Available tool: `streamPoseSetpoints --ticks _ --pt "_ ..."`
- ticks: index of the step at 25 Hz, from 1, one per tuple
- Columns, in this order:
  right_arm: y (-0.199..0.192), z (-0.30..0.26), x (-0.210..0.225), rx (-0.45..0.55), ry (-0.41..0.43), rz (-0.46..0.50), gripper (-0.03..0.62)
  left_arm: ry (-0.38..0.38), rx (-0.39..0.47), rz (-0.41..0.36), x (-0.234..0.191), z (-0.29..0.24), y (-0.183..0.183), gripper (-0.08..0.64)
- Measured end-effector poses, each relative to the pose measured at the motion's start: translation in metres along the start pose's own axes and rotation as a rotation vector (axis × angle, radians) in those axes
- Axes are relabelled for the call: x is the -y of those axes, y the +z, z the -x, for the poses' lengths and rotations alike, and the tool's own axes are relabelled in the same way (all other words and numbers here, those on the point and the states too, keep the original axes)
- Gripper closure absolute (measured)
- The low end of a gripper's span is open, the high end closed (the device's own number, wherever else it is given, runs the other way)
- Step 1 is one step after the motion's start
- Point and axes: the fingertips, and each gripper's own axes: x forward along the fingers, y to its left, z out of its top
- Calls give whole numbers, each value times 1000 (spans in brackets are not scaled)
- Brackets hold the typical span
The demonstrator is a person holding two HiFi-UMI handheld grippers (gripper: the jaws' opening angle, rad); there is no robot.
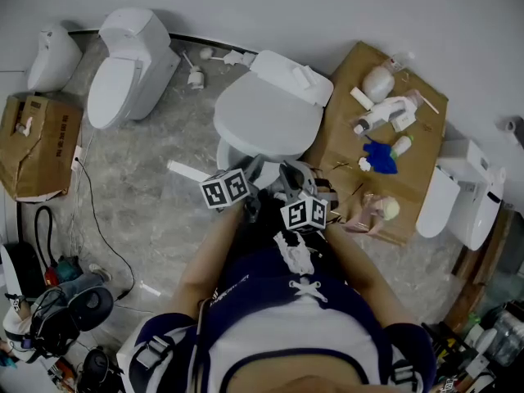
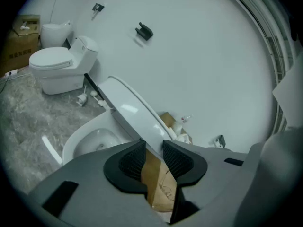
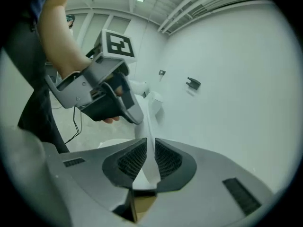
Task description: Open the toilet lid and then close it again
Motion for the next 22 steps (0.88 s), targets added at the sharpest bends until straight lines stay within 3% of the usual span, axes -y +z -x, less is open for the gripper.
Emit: streamPoseSetpoints --ticks 8,14,22 --pt "-18 -18 -8 -77 145 58 541 65 -9 20 -18 8 -20 440" --pt "-32 -33 -39 -120 305 134 541 101 -18 34 -32 9 -35 439" --pt "-42 -39 -66 -98 375 145 557 189 -7 80 -55 15 -61 437"
